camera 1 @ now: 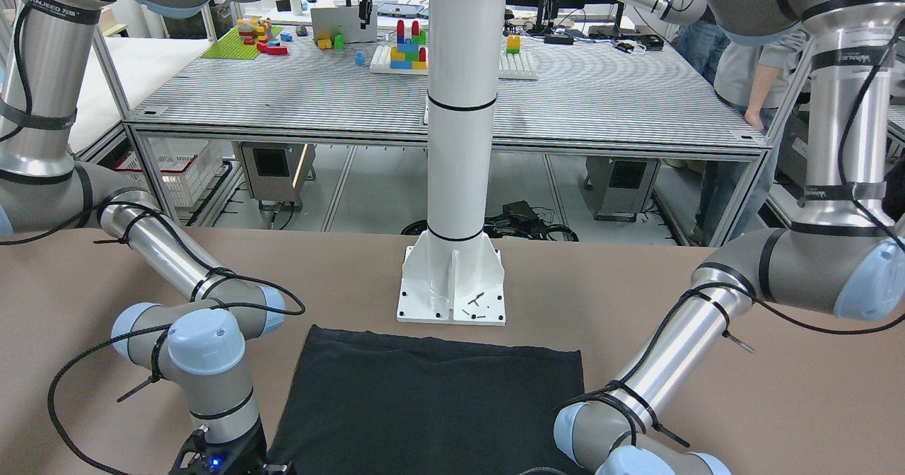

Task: Fold clothes
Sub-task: 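Bring the left gripper to the opposite sleeve while the right gripper holds position, then move both grippers down along the shirt sides toward the hem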

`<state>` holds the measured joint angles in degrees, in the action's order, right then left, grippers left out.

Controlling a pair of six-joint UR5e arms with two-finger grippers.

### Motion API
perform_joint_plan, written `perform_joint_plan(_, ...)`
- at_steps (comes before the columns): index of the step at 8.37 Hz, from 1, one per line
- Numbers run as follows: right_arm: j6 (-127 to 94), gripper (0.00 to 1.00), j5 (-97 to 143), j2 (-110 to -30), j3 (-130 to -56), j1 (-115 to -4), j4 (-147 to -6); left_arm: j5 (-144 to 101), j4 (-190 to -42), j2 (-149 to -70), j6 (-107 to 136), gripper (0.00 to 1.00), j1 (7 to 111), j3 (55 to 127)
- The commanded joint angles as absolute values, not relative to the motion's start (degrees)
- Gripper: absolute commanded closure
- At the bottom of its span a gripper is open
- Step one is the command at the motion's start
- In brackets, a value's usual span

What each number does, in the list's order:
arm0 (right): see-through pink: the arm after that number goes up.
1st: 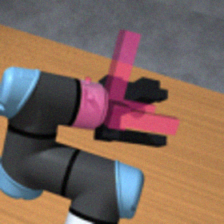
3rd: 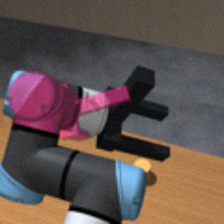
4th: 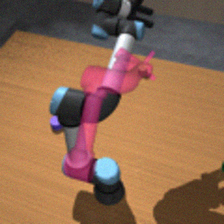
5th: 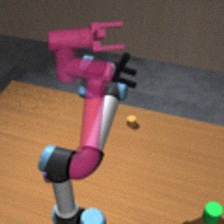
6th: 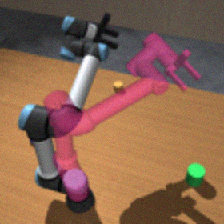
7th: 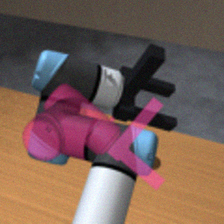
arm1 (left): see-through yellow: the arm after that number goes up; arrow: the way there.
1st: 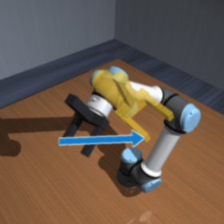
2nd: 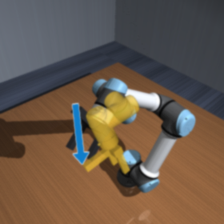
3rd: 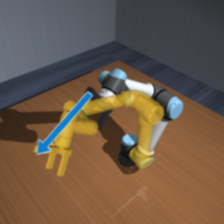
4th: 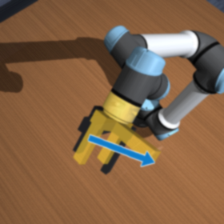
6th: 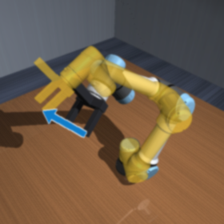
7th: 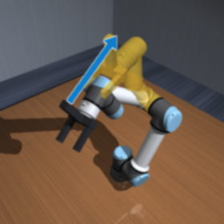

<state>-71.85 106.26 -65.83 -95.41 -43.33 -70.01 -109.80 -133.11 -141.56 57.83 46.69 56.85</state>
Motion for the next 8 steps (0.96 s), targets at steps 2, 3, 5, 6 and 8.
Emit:
perform_joint_plan(2,-72.9,0.05,106.3,-65.9,-97.2,-43.1,-70.0,-107.5,-133.0,-130.0,62.8,0.06,42.4,74.6)
perform_joint_plan(3,-75.6,0.05,105.4,-67.0,-99.1,-42.1,-70.0,-107.6,-132.8,-125.4,67.3,0.06,41.2,81.1)
perform_joint_plan(5,-82.2,0.05,97.9,-72.7,-106.8,-34.9,-72.1,-105.6,-132.9,-115.6,72.5,0.06,38.4,91.4)
perform_joint_plan(6,-87.6,0.06,96.8,-75.2,-111.3,-32.5,-76.4,-102.8,-132.9,-111.4,73.6,0.06,36.0,96.1)
perform_joint_plan(8,-103.1,0.28,88.7,-83.0,-118.4,-20.8,-78.6,-98.8,-132.9,-108.8,77.1,0.06,32.2,98.3)
